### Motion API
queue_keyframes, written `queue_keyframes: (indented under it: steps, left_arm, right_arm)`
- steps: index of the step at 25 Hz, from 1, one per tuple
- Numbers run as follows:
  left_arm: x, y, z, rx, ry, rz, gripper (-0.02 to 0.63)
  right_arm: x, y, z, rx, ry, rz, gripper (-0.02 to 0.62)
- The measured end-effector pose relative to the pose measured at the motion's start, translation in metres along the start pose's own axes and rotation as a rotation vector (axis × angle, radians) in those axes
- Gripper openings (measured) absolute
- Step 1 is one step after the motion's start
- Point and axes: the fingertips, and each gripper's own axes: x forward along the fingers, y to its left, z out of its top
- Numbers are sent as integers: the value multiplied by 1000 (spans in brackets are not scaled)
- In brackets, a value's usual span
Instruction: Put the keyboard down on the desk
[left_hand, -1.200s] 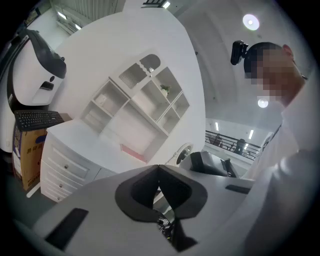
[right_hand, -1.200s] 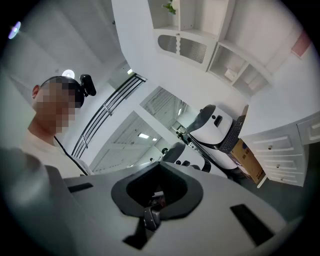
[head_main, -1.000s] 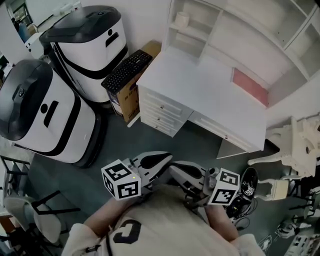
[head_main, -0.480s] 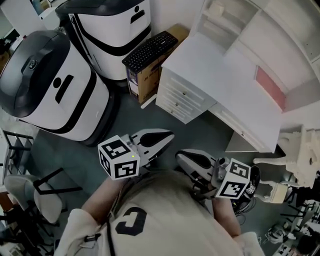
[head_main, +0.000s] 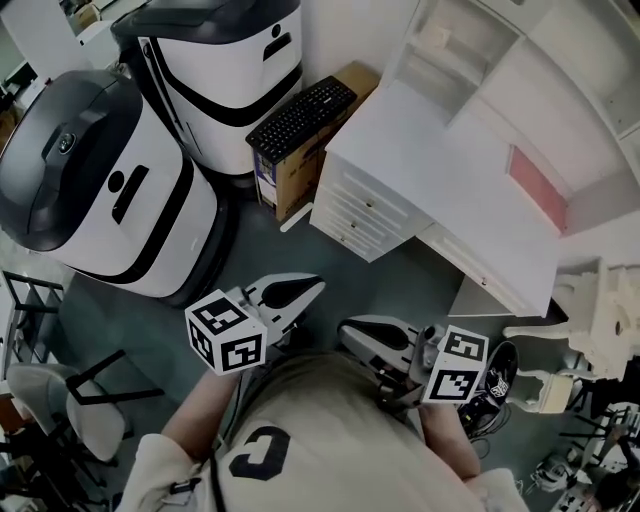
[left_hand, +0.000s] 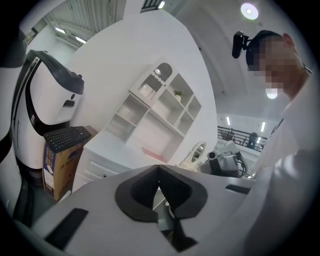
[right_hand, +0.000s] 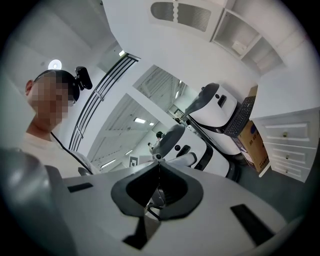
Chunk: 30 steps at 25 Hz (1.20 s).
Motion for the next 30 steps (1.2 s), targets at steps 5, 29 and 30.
queue_keyframes:
  steps: [5, 29, 30]
  left_arm:
    - [19, -2, 2, -8, 14, -2, 14]
    - [152, 35, 69, 20, -42, 278, 14]
    - [156, 37, 71, 19, -50, 293, 14]
  right_arm:
    - [2, -15, 10, 36, 26, 30, 23]
    - [-50, -115, 139, 39, 132, 259, 23]
    - [-53, -119, 143, 20, 140, 261, 23]
